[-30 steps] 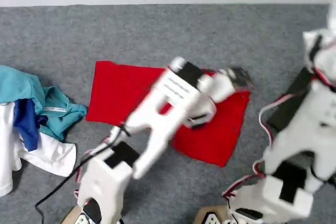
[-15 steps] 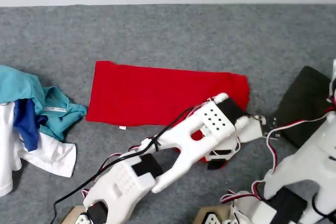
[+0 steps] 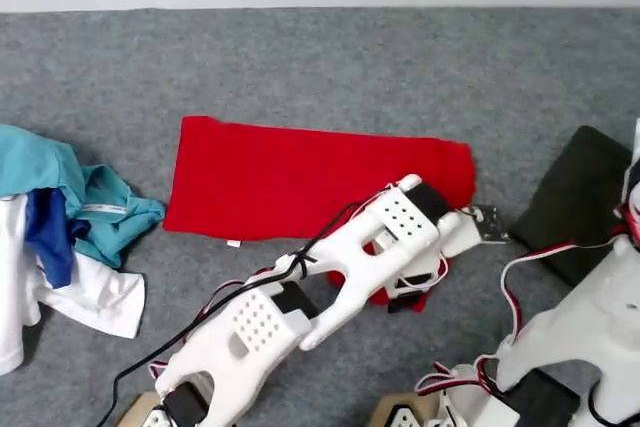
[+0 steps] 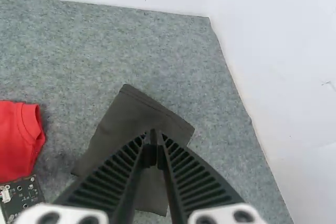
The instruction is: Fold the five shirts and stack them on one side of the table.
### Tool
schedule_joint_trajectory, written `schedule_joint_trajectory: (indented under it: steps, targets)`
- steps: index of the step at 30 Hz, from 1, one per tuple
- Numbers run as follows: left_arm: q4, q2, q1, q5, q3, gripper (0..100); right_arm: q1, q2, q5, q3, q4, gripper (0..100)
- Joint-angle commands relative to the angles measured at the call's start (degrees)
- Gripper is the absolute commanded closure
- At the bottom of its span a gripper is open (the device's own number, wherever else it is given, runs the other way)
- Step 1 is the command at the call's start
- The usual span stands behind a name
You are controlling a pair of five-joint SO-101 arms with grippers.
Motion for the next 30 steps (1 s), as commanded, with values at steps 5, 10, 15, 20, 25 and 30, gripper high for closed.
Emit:
schedule_joint_trajectory:
  steps: [5, 10, 15, 20, 25, 30]
  targets:
    - [-0.8, 1.9, 0.3, 0.4, -4.7, 99, 0.7, -1.5, 0.6, 0.1, 2.3, 99.0]
    - [3.2, 0.5, 1.2, 0.4, -7.4, 99, 0.7, -1.5, 0.6, 0.1, 2.3, 99.0]
    - [4.5, -1.4, -1.3, 0.3, -13.8, 99, 0.7, -1.5, 0.6, 0.1, 2.3, 99.0]
    - [3.8, 1.8, -6.4, -2.1, -21.1, 99, 0.7, -1.5, 0.6, 0.2, 2.3, 99.0]
    - [3.7, 6.2, -10.0, -2.1, -30.3, 99, 0.5, -1.0, 0.5, 0.2, 2.3, 99.0]
    - [3.7, 10.5, -11.2, -2.3, -37.8, 99, 0.5, -1.0, 0.4, 0.2, 2.3, 99.0]
